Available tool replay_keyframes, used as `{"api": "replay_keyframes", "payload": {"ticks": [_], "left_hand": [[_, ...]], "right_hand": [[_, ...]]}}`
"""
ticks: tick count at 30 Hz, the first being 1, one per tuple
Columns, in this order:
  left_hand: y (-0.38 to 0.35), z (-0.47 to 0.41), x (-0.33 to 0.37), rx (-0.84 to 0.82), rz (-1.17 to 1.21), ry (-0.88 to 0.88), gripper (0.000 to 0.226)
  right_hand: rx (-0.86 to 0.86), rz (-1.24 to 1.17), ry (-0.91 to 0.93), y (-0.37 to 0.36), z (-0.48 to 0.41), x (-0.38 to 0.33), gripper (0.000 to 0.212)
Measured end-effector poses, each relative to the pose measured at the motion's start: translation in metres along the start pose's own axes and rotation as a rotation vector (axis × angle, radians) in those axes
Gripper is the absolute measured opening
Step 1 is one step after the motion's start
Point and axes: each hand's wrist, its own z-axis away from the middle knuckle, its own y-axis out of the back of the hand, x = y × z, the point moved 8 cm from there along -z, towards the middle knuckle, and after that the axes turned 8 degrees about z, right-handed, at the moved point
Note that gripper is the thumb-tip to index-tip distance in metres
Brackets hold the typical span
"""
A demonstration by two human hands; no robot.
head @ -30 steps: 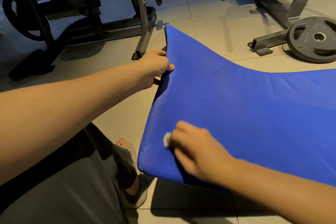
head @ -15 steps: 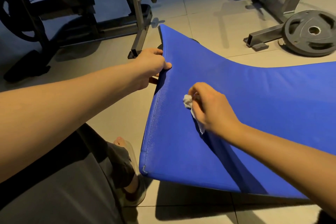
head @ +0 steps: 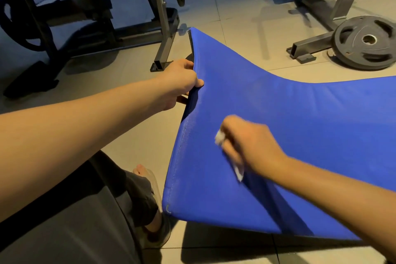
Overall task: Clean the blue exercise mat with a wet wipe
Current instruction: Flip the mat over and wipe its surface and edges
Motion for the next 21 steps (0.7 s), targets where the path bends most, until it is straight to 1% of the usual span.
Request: {"api": "replay_keyframes", "payload": {"ticks": [2, 3, 4, 5, 6, 8, 10, 11, 12, 13, 15, 18, 19, 21], "left_hand": [[-0.005, 0.003, 0.0, -0.014, 0.001, 0.002, 0.033], [-0.005, 0.004, 0.001, -0.015, -0.002, -0.001, 0.031], [-0.004, 0.004, 0.001, -0.008, -0.003, -0.005, 0.03], [-0.001, 0.003, 0.002, 0.005, -0.002, -0.008, 0.03], [0.004, 0.002, 0.003, 0.022, 0.002, -0.007, 0.03], [0.012, -0.001, 0.002, 0.051, 0.009, 0.008, 0.03], [0.017, -0.004, 0.002, 0.066, 0.013, 0.02, 0.03], [0.017, -0.004, 0.002, 0.065, 0.009, 0.024, 0.031], [0.015, -0.004, 0.001, 0.057, -0.001, 0.027, 0.031], [0.013, -0.004, 0.001, 0.042, -0.013, 0.029, 0.031], [0.005, -0.003, -0.001, 0.012, -0.03, 0.035, 0.031], [-0.004, 0.001, -0.002, -0.012, -0.036, 0.04, 0.033], [-0.005, 0.002, -0.001, -0.009, -0.03, 0.035, 0.032], [-0.002, 0.002, 0.003, 0.007, -0.015, 0.024, 0.029]], "right_hand": [[0.139, 0.034, -0.193, 0.016, -0.018, 0.036, 0.015], [0.189, 0.058, -0.208, 0.016, -0.02, 0.042, 0.011], [0.191, 0.024, -0.188, 0.013, -0.019, 0.039, 0.005], [0.169, -0.017, -0.144, 0.006, -0.015, 0.031, 0.006], [0.141, -0.047, -0.109, 0.001, -0.007, 0.018, 0.013], [0.027, -0.078, 0.001, -0.013, 0.014, -0.008, 0.018], [-0.109, -0.021, 0.189, -0.028, 0.039, -0.036, 0.007], [-0.147, 0.044, 0.279, -0.035, 0.05, -0.043, 0.002], [-0.172, 0.11, 0.328, -0.037, 0.055, -0.044, 0.005], [-0.167, 0.159, 0.335, -0.036, 0.055, -0.038, 0.007], [-0.114, 0.157, 0.221, -0.023, 0.037, -0.015, 0.011], [0.114, 0.135, -0.108, 0.006, 0.004, 0.035, 0.016], [0.156, 0.129, -0.212, 0.012, -0.003, 0.049, 0.017], [0.178, 0.022, -0.332, 0.009, -0.011, 0.062, 0.016]]}}
